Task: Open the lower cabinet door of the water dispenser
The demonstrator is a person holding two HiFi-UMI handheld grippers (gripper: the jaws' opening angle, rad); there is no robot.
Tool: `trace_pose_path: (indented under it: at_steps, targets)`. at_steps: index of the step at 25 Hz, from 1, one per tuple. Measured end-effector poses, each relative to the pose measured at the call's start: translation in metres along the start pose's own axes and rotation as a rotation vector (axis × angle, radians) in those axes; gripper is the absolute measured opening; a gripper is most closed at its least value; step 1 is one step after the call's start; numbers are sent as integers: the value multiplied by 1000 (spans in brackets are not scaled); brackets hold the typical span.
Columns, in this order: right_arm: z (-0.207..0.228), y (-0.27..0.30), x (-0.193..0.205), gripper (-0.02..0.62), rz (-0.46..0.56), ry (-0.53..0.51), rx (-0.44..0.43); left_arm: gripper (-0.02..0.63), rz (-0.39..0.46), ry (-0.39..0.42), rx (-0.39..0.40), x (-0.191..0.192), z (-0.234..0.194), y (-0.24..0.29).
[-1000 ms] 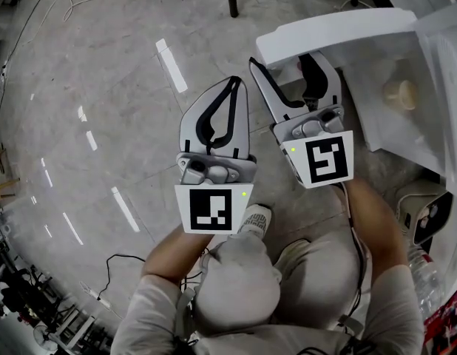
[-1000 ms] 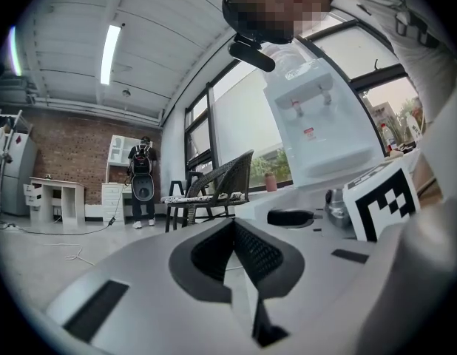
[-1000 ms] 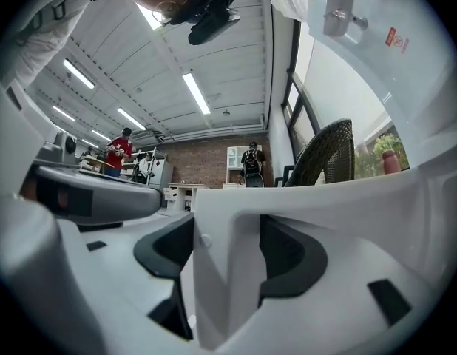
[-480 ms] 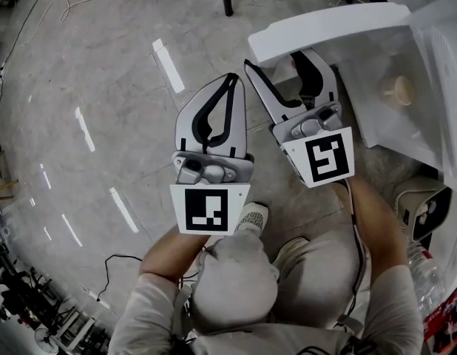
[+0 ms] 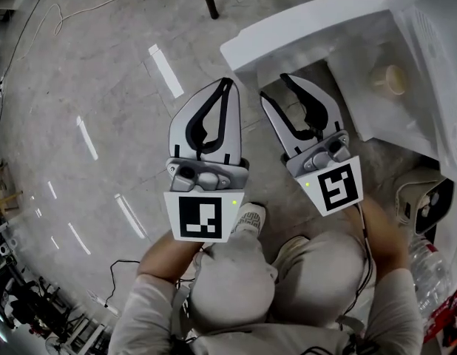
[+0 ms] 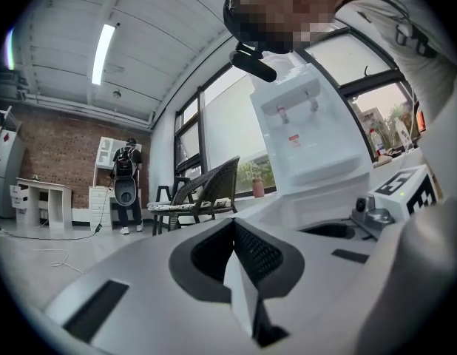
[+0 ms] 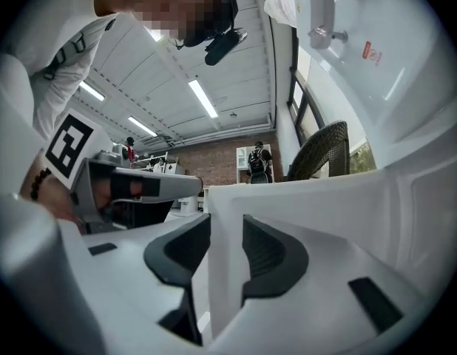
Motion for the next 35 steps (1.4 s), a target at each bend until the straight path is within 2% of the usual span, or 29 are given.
trace_pose_path:
  at_steps: [3,5,14,20,24,27,30,35]
  targets:
    - [6,-20,5,58,-19,19,20,6,7,-2,26,1,10,4]
    - [11,-32,5,34,-30,20,37,6,6,3,45,3,18,7]
    - [41,-101,-4,32,-58,40,212,6,12,-25,114,6,53,25]
    - [47,-145,-37,32,-32,37,331,6,29,-48,157,-17,72,32]
    - [43,-169,-81,32,-6,35,408,5,23,-41,188,-57,71,27]
    - [30,-186,-124,32,3,47,464,6,20,-35,200,-100,63,18]
    - [8,-196,-184,32,8,41,505,6,29,-48,194,-159,47,10]
    - [-33,-213,-307,32,-3,31,580,6,32,-73,203,-278,18,-8]
Point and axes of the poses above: the fingertips, and each gripper's own axes: y forward along the fingers, z to its right, x out of its underside, the point moved 7 cm from there along -y, backward along the fingers, and after that the axes turned 7 degrees about y, right-handed, at the moved point
